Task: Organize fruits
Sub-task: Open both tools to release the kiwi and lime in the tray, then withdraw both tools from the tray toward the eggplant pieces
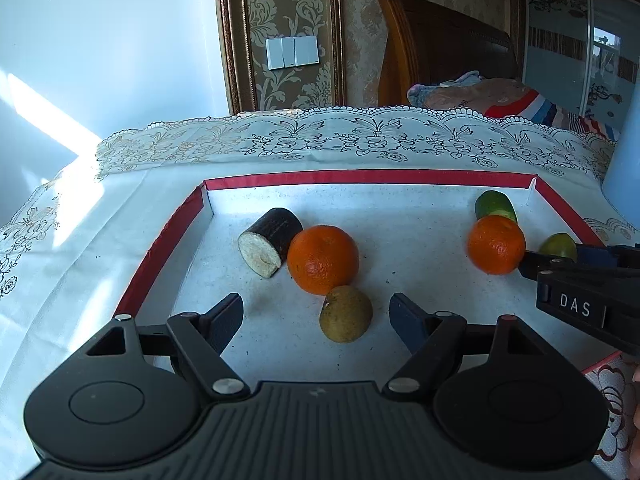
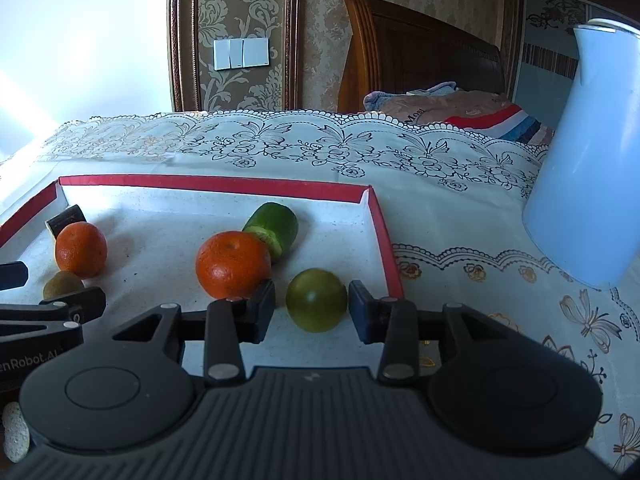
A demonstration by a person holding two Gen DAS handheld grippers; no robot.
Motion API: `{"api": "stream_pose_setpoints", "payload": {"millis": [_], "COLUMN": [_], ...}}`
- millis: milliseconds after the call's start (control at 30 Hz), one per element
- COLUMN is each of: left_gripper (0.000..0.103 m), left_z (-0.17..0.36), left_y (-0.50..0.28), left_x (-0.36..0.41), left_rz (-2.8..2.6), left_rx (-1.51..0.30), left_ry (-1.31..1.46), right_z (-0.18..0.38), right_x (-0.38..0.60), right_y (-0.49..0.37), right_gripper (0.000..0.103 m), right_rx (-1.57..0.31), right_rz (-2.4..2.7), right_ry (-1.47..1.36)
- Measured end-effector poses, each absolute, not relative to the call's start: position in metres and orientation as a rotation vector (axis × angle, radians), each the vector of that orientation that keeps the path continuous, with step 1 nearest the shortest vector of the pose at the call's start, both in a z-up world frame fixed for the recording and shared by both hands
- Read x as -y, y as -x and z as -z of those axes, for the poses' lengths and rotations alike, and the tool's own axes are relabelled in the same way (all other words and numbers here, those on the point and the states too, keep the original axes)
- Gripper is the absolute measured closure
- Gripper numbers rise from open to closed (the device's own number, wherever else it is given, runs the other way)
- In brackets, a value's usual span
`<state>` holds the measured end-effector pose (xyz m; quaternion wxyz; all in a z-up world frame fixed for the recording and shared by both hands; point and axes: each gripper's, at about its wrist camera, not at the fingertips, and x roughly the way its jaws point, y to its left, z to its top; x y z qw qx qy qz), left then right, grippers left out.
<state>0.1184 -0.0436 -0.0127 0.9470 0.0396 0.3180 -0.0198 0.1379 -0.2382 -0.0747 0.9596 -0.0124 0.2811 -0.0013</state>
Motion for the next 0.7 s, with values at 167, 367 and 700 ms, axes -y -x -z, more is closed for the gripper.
{"api": "stream_pose_setpoints", "payload": {"millis": [167, 367, 700], "left_gripper": [0.023, 0.023, 0.023], "left_z": [0.011, 0.01, 0.004], "left_y": [-0.114, -0.11, -0.098], "left_x": [0.043, 0.045, 0.045], "left_rz": [0.043, 0.039, 0.048], "left_rx": [-0.634, -0.616, -0.579], "left_ry": [-0.08, -0.095, -0.103], "right_z": [0.075, 0.073, 0.071], "right_x": [0.234, 0.23, 0.234], "right_y": [-0.134, -0.127, -0.119], "right_gripper": [0.047, 0.031, 0.021], "right_rx": [-0.566, -0.542, -0.533], "right_rz": [-0.016, -0.019, -0.02], "right_ry": [0.038, 0.051, 0.024]}}
